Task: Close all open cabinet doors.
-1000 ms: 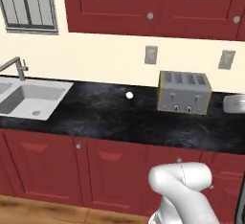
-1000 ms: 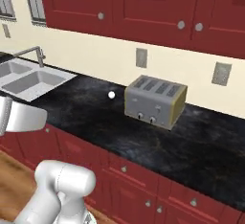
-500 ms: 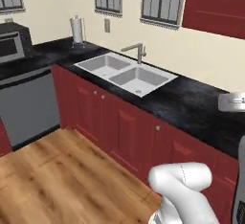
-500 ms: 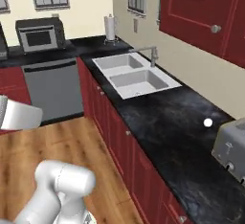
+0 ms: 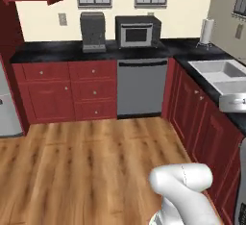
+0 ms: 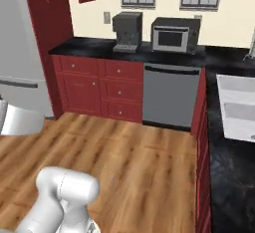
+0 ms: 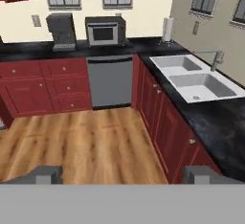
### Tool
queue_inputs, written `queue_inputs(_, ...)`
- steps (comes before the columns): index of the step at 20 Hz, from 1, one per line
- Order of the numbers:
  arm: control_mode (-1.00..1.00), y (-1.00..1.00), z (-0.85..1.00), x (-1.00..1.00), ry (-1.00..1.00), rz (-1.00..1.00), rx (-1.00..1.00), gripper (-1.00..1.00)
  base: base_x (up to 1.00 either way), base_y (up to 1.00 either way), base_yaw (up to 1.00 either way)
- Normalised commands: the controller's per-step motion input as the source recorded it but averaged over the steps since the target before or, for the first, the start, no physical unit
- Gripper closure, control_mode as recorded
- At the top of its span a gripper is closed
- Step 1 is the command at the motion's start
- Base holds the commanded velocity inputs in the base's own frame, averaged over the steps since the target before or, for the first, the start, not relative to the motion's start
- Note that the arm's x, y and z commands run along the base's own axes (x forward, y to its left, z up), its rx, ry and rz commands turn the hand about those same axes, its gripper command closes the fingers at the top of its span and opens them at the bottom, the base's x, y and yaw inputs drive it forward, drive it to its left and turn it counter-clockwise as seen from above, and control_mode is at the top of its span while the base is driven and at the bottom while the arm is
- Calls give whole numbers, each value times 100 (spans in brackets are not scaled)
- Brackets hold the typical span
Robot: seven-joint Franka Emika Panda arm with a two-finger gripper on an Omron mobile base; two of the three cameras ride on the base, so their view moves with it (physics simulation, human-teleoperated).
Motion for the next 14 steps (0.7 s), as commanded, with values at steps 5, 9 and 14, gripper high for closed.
queue_inputs(5, 100, 0, 0, 0, 0, 0, 0, -100, 8, 4, 96)
queue_inputs(9, 100, 0, 0, 0, 0, 0, 0, -100, 95, 26, 30)
queue_inputs(14, 100, 0, 0, 0, 0, 0, 0, -100, 100, 0, 7)
